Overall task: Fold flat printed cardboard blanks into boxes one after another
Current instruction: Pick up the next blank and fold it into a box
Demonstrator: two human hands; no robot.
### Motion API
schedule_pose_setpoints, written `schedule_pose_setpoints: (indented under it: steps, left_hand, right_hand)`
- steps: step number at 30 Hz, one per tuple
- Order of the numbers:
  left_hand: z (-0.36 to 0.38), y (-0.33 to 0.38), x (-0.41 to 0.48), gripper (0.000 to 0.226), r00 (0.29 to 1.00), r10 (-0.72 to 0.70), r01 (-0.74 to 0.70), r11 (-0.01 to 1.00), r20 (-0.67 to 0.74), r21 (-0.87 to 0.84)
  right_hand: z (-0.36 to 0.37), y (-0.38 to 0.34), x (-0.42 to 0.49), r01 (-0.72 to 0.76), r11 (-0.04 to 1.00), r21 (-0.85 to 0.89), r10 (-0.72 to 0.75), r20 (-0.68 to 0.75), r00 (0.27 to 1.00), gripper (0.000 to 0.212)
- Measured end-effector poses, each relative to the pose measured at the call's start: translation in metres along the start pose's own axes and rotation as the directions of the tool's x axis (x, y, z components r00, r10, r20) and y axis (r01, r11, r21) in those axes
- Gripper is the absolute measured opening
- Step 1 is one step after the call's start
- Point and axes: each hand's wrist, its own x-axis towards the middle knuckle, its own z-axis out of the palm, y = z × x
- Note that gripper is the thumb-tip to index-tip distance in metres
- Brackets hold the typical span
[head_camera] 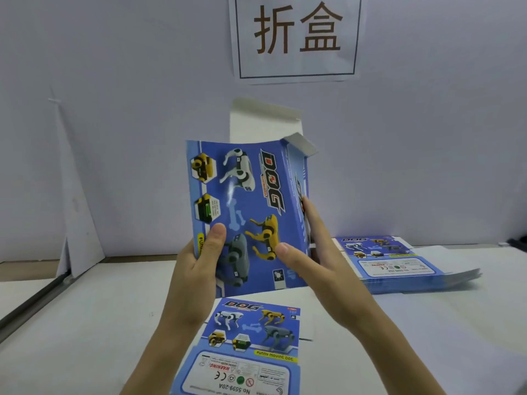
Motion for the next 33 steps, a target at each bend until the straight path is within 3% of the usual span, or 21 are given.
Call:
schedule_pose_setpoints:
  steps: [7,9,12,15,17,20,23,25,27,28,30,33]
  left_hand:
    - [0.001,-0.002,0.000,0.037,0.998,0.034,-0.034,0.999,-0.044,0.001]
    - [-0.003,-0.004,0.002,0.046,0.999,-0.035,0.035,0.999,-0.017,-0.002]
    - [-0.011,-0.003,0.002,0.062,0.982,-0.082,0.083,0.997,0.168,-0.002]
    - [-0.011,0.002,-0.003,0.091,0.943,0.026,-0.047,0.997,0.331,0.053]
    - [-0.008,0.004,-0.005,0.086,0.935,0.108,-0.149,0.984,0.337,0.098]
    - [-0.002,0.000,-0.005,0.073,0.949,0.172,-0.211,0.969,0.265,0.127]
    - [-0.003,-0.002,-0.003,0.066,0.961,0.127,-0.150,0.986,0.244,0.078]
    - [-0.007,0.000,-0.002,0.063,0.950,0.095,-0.099,0.995,0.297,-0.002]
    - [-0.009,0.000,0.000,0.064,0.946,0.026,-0.003,0.997,0.322,-0.071]
    - [-0.008,0.000,0.000,0.060,0.955,-0.023,0.049,0.996,0.296,-0.080]
    - [-0.006,-0.003,0.001,0.045,0.963,-0.097,0.127,0.986,0.252,-0.106]
    - [-0.006,-0.009,0.003,0.027,0.977,-0.064,0.091,0.988,0.204,-0.127]
  right_hand:
    - [0.000,0.003,0.002,-0.017,1.000,0.002,0.017,-0.011,1.000,0.086]
    - [-0.001,0.003,0.002,-0.025,1.000,0.012,0.025,-0.017,1.000,0.079]
    - [-0.004,0.001,0.004,-0.048,0.993,0.111,0.055,-0.058,0.997,0.067]
    - [-0.008,-0.001,0.005,-0.209,0.906,0.369,0.251,-0.067,0.966,0.053]
    - [-0.014,0.002,0.007,-0.315,0.831,0.458,0.376,-0.046,0.926,0.055]
    - [-0.012,0.005,0.003,-0.375,0.791,0.483,0.432,-0.007,0.902,0.053]
    - [-0.012,0.005,0.011,-0.373,0.812,0.450,0.423,-0.012,0.906,0.049]
    - [-0.020,0.008,-0.002,-0.284,0.878,0.386,0.287,0.050,0.957,0.030]
    - [-0.024,0.006,-0.005,-0.274,0.892,0.360,0.274,0.051,0.960,0.016]
    - [-0.022,0.005,-0.002,-0.236,0.927,0.293,0.224,0.076,0.972,0.017]
    - [-0.015,-0.002,0.005,-0.190,0.941,0.279,0.180,0.060,0.982,0.042]
    - [-0.014,0.001,0.003,-0.139,0.954,0.266,0.140,0.016,0.990,0.067]
